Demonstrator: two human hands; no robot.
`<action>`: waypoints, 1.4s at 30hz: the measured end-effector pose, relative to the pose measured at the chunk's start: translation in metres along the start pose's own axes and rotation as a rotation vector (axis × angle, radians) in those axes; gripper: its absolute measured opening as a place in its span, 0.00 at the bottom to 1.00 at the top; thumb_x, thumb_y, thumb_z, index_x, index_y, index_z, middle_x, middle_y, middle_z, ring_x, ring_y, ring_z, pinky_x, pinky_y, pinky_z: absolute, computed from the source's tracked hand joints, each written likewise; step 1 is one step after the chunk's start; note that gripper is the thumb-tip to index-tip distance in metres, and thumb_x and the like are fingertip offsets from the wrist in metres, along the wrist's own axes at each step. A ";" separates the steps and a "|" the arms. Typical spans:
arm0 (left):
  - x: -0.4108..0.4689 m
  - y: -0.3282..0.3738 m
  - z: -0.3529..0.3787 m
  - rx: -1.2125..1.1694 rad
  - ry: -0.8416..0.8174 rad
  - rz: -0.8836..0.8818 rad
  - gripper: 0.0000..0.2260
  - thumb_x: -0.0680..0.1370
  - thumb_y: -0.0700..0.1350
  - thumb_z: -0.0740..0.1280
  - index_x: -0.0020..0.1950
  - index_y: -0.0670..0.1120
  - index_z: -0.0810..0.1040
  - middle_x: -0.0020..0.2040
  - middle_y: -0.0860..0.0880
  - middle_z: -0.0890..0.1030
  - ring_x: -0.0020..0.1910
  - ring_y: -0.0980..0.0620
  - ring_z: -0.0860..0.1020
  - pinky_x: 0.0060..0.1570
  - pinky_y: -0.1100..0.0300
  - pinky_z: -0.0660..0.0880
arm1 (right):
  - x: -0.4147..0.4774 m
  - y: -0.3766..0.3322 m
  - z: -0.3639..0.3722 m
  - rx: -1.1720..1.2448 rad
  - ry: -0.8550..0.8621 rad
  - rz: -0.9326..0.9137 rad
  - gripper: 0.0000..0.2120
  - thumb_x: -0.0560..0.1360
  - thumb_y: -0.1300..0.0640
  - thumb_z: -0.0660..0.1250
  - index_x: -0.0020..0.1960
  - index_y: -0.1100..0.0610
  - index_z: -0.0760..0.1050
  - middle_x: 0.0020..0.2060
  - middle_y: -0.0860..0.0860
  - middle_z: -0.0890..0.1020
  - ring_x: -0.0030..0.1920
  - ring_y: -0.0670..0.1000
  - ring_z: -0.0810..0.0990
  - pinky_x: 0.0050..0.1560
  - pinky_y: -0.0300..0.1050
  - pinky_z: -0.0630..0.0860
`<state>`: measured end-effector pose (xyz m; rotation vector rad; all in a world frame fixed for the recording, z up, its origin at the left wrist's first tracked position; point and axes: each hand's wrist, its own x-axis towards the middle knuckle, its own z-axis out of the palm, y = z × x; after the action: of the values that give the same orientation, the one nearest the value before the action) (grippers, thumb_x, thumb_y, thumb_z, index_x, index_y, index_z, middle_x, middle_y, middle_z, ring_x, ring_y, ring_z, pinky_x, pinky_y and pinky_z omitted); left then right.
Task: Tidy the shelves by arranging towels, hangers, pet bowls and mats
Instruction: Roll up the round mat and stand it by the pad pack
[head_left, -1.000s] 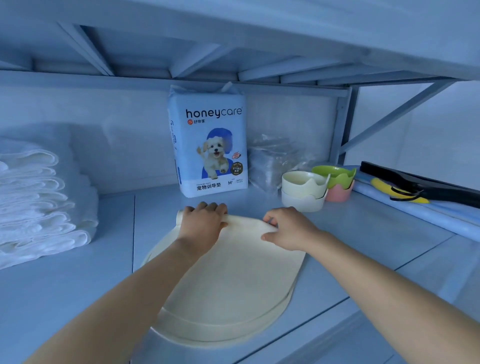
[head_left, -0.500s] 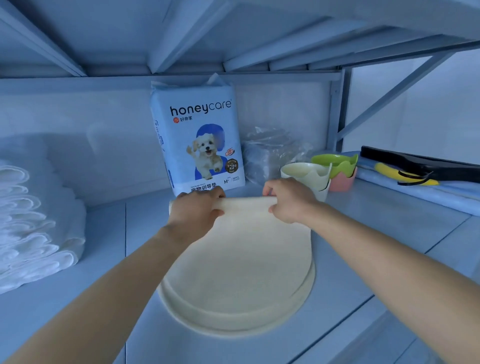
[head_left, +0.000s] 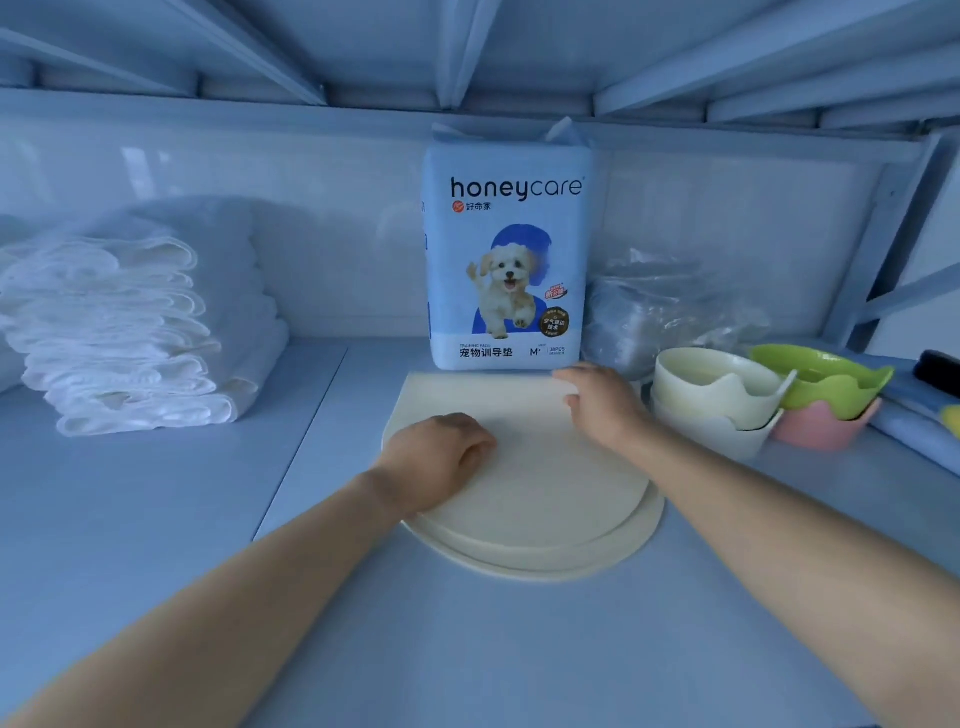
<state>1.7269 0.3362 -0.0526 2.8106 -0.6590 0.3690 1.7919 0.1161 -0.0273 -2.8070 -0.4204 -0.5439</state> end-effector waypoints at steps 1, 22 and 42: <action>-0.002 0.004 -0.001 0.023 0.003 -0.007 0.14 0.81 0.48 0.54 0.63 0.55 0.74 0.64 0.57 0.73 0.62 0.55 0.71 0.57 0.59 0.70 | -0.004 0.004 0.000 0.047 -0.001 -0.053 0.15 0.75 0.65 0.62 0.61 0.61 0.76 0.63 0.55 0.76 0.64 0.56 0.72 0.62 0.47 0.68; -0.061 0.047 -0.027 -0.268 -0.195 -0.141 0.25 0.56 0.69 0.72 0.52 0.72 0.74 0.60 0.74 0.67 0.62 0.75 0.62 0.57 0.76 0.59 | -0.104 0.019 -0.028 0.380 -0.410 -0.468 0.24 0.67 0.39 0.71 0.61 0.44 0.76 0.66 0.38 0.71 0.64 0.32 0.66 0.65 0.28 0.60; -0.065 0.062 -0.029 0.011 -0.003 0.000 0.20 0.66 0.66 0.62 0.54 0.60 0.81 0.57 0.65 0.78 0.56 0.66 0.75 0.51 0.67 0.72 | -0.111 0.010 -0.044 0.293 -0.375 -0.551 0.20 0.66 0.57 0.66 0.58 0.49 0.78 0.60 0.39 0.78 0.60 0.38 0.72 0.59 0.26 0.64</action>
<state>1.6366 0.3164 -0.0343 2.8223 -0.6591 0.3696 1.6818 0.0682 -0.0337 -2.4829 -1.2563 -0.0314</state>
